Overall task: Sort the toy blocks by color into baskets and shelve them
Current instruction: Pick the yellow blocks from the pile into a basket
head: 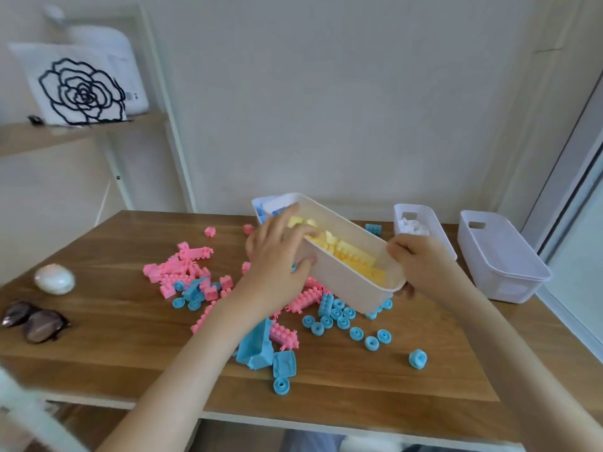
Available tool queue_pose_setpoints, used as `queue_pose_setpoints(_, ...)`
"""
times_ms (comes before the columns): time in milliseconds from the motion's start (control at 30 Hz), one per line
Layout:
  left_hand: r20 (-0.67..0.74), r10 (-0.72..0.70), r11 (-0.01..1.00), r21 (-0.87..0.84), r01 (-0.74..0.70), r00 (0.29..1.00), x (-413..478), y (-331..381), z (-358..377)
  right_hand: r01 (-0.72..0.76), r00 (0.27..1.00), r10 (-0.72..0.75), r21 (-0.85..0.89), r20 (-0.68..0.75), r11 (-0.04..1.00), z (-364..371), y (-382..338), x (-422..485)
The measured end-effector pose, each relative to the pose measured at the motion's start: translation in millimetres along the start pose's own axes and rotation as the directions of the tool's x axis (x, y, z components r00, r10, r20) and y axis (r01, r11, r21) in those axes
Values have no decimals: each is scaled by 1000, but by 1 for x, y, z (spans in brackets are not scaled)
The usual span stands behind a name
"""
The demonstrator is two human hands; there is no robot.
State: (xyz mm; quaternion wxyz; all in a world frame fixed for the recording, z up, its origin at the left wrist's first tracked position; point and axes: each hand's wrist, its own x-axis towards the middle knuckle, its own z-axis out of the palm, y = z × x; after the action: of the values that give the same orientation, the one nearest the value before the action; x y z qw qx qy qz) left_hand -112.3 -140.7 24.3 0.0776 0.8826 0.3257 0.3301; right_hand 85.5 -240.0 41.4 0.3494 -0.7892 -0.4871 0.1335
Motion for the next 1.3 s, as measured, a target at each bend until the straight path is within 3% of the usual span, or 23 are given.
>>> queue_pose_setpoints(67,-92,-131,987,-110,120,987,-7,-3,-4,25,1000,-24,64,-16,998,15,-17,13)
queue_pose_setpoints(133,-45,-276,916,-313,249,960,-14,-7,-9,57,998,-58,107,2,993,32,-35,24)
queue_pose_setpoints(167,42,-345,835,-443,327,938,-18,-9,-11,74,997,-78,125,27,989,41,-45,28)
queue_pose_setpoints(233,248,-428,561,-681,471,869,-26,-13,-16,101,991,-114,163,75,981,58,-63,32)
queue_pose_setpoints(267,301,-455,441,-741,506,838,-29,-17,-17,121,987,-137,165,90,979,67,-71,33)
queue_pose_setpoints(333,304,-520,330,-790,517,798,-33,-28,-18,146,979,-166,162,117,976,84,-83,34)
queue_pose_setpoints(500,179,-670,275,-842,465,721,-42,-53,-27,195,965,-222,191,136,962,117,-104,28)
queue_pose_setpoints(633,65,-756,286,-862,419,651,-60,-67,-38,158,938,-247,331,245,930,140,-122,20)
queue_pose_setpoints(767,80,-849,186,-881,435,523,-79,-89,-54,174,880,-316,379,353,909,164,-142,11)
queue_pose_setpoints(967,125,-902,85,-888,451,414,-94,-119,-79,419,768,-512,304,384,856,186,-156,5)
queue_pose_setpoints(1100,95,-922,111,-865,489,376,-102,-138,-86,534,679,-587,251,441,807,194,-159,1)
queue_pose_setpoints(1300,15,-943,180,-816,548,333,-105,-160,-78,535,679,-549,183,487,825,195,-152,9)
